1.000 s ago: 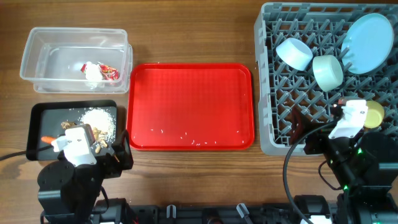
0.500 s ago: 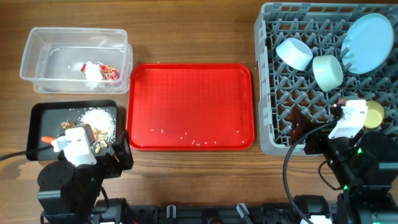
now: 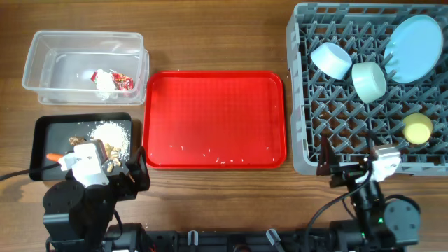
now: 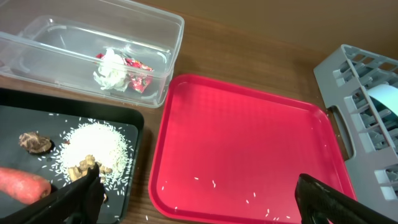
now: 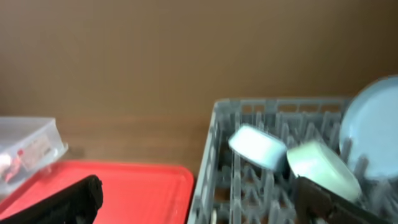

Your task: Sort waste into correct bins and load items into the dishwasher rack

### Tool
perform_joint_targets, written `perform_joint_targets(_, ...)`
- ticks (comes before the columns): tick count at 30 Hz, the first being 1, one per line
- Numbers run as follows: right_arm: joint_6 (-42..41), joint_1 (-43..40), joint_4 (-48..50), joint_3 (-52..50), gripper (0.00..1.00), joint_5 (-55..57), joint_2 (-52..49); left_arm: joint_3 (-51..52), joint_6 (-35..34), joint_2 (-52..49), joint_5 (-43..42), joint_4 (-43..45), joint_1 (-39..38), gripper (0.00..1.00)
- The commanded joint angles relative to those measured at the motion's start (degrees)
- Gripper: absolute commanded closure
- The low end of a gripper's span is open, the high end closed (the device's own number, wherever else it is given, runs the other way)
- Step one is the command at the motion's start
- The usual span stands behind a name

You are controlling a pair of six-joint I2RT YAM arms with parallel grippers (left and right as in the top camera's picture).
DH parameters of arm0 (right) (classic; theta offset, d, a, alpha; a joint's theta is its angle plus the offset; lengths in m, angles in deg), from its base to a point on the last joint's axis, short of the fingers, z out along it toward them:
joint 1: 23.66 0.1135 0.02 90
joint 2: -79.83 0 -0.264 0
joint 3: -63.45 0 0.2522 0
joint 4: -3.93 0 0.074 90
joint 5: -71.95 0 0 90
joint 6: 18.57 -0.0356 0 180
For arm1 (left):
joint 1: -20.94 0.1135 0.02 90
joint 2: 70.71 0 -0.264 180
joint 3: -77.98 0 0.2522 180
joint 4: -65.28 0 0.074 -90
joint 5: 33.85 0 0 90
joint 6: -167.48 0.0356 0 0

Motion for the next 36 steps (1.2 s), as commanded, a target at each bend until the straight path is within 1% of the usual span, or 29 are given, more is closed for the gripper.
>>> perform_joint_targets(1, -1.01, 0.46, 9.51, -7.37, 0.0, 0.39, 1.46, 0.24, -0.13, 0.2, 0.17, 0.02, -0.28, 0.0)
perform_joint_targets(5, -0.79, 0.46, 24.33, -15.85, 0.0, 0.61, 1.46, 0.24, -0.13, 0.2, 0.17, 0.02, -0.28, 0.0)
perform_joint_targets(7, -0.79, 0.46, 29.73, -19.21, 0.0, 0.59, 1.49, 0.24, -0.13, 0.2, 0.17, 0.02, -0.28, 0.0)
perform_joint_targets(8, -0.7, 0.46, 30.93, -20.35, 0.0, 0.61, 1.51, 0.24, -0.13, 0.2, 0.17, 0.02, -0.28, 0.0)
perform_joint_targets(15, 0.7, 0.46, 20.31, -20.31, 0.0, 1.25, 1.51, 0.24, -0.13, 0.2, 0.17, 0.02, -0.28, 0.0)
perform_joint_targets(36, 0.76, 0.46, 20.31, -20.31, 0.0, 1.27, 1.44, 0.24, -0.13, 0.2, 0.17, 0.02, -0.28, 0.0)
